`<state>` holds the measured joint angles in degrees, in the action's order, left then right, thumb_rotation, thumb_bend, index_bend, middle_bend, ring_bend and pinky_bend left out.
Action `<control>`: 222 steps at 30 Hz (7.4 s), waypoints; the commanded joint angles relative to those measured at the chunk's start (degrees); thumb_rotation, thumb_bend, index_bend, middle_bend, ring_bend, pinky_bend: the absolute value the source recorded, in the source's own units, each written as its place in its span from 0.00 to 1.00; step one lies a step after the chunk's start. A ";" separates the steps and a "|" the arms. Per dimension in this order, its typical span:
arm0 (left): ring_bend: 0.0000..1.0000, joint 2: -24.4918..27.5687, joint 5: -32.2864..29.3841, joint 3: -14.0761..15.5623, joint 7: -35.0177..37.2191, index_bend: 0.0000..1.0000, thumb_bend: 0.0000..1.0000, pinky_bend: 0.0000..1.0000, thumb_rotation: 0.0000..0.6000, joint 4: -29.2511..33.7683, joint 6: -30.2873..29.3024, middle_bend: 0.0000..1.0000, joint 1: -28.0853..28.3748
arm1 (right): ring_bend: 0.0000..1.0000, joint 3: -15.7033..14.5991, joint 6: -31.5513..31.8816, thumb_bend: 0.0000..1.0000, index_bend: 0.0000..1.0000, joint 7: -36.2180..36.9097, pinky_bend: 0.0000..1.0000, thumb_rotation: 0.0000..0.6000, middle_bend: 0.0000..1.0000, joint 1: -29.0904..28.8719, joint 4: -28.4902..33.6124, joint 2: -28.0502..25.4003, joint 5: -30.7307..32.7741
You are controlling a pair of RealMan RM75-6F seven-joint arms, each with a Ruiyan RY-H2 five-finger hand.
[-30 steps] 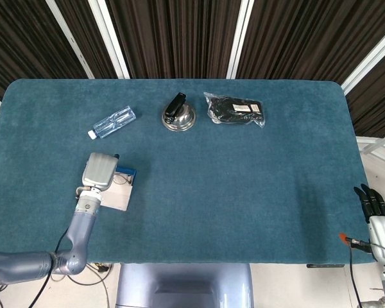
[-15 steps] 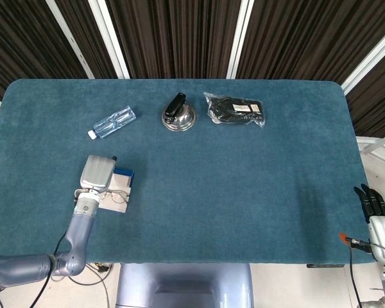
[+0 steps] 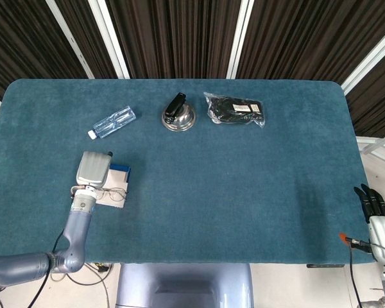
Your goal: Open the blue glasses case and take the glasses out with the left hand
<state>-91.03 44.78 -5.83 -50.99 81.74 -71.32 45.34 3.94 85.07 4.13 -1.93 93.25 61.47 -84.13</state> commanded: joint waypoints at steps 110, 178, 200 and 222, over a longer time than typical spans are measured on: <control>1.00 4.79 -10.37 0.28 3.77 0.51 0.36 1.00 1.00 12.64 4.16 1.00 -3.59 | 0.00 -0.01 -0.07 0.19 0.00 0.34 0.21 1.00 0.00 0.01 0.21 -0.11 0.02; 1.00 8.79 -13.13 -3.65 1.93 0.58 0.46 1.00 1.00 24.10 2.72 1.00 -0.56 | 0.00 -0.01 -0.07 0.19 0.00 0.52 0.21 1.00 0.00 -0.01 0.23 -0.17 -0.06; 1.00 -3.39 -25.00 -10.48 -8.34 0.58 0.46 1.00 1.00 21.15 -0.86 1.00 12.68 | 0.00 0.02 -0.51 0.19 0.00 1.13 0.21 1.00 0.00 -0.13 0.37 -0.34 0.22; 1.00 -14.37 -33.24 -13.42 -11.11 0.54 0.43 1.00 1.00 4.99 0.00 1.00 19.28 | 0.00 0.08 -0.85 0.19 0.00 1.82 0.21 1.00 0.00 -0.18 0.65 -0.57 0.54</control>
<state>-105.09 10.92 -19.38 -62.57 87.12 -71.48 64.67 4.03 84.22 5.95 -2.11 93.89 60.90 -83.59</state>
